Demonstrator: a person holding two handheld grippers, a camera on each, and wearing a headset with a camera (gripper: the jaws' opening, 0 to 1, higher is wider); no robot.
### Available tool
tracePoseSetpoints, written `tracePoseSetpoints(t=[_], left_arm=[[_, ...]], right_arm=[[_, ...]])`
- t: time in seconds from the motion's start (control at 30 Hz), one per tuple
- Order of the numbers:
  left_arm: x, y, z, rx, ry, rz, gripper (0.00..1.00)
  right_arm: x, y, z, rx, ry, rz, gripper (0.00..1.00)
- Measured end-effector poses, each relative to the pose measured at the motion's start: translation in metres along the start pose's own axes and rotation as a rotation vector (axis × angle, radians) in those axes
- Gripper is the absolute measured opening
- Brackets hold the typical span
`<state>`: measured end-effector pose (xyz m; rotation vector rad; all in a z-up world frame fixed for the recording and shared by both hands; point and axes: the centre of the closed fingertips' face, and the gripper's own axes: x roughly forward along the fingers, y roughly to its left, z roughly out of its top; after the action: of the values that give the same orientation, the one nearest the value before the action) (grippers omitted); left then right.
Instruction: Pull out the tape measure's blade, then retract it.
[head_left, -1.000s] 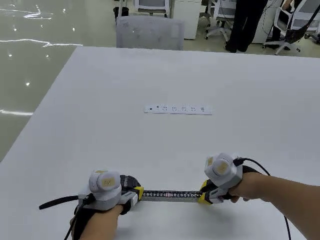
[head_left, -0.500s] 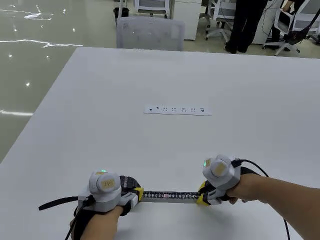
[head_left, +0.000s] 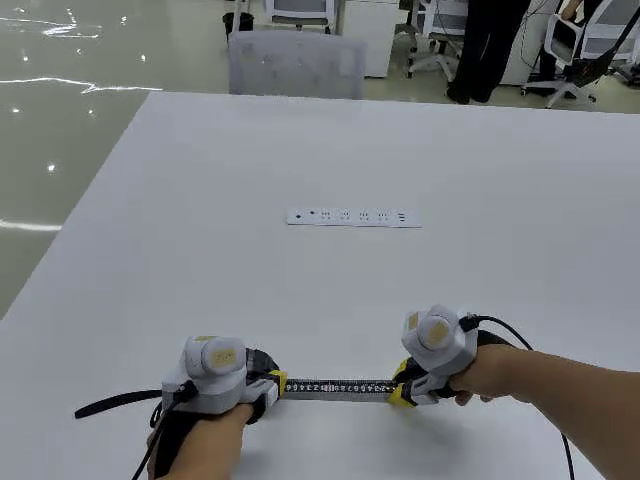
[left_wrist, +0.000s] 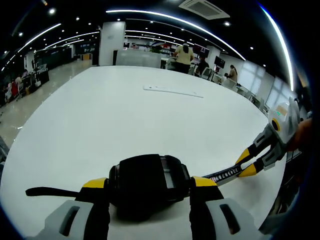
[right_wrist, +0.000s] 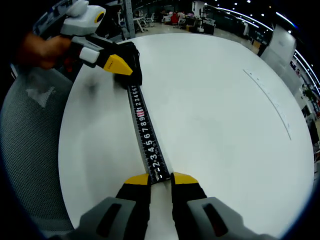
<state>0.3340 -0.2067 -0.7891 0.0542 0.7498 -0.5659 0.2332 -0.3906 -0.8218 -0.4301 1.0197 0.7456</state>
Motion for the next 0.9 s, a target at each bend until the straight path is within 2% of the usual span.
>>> tracePoseSetpoints(t=[0.13, 0.23, 0.33, 0.5, 0.9], left_arm=[[0.0006, 0.0001, 0.0003, 0.000, -0.002, 0.006, 0.62], [0.0008, 0.0002, 0.0055, 0.001, -0.038, 0.016, 0.64], [0.0024, -0.0007, 0.0052, 0.035, -0.026, 0.014, 0.63], [0.0018, 0.0003, 0.0043, 0.050, -0.029, 0.008, 0.61], [0.0007, 0.0018, 0.0042, 0.023, -0.022, -0.020, 0.59]], right_arm=[[0.0000, -0.0001, -0.0002, 0.005, -0.001, -0.003, 0.14], [0.0001, 0.0002, -0.0002, 0.006, 0.000, -0.006, 0.14], [-0.0009, 0.0013, 0.0002, 0.008, 0.001, -0.006, 0.14], [-0.0005, 0.0005, -0.0001, 0.009, -0.001, -0.004, 0.14], [-0.0009, 0.0005, 0.0008, -0.005, -0.017, 0.000, 0.14]])
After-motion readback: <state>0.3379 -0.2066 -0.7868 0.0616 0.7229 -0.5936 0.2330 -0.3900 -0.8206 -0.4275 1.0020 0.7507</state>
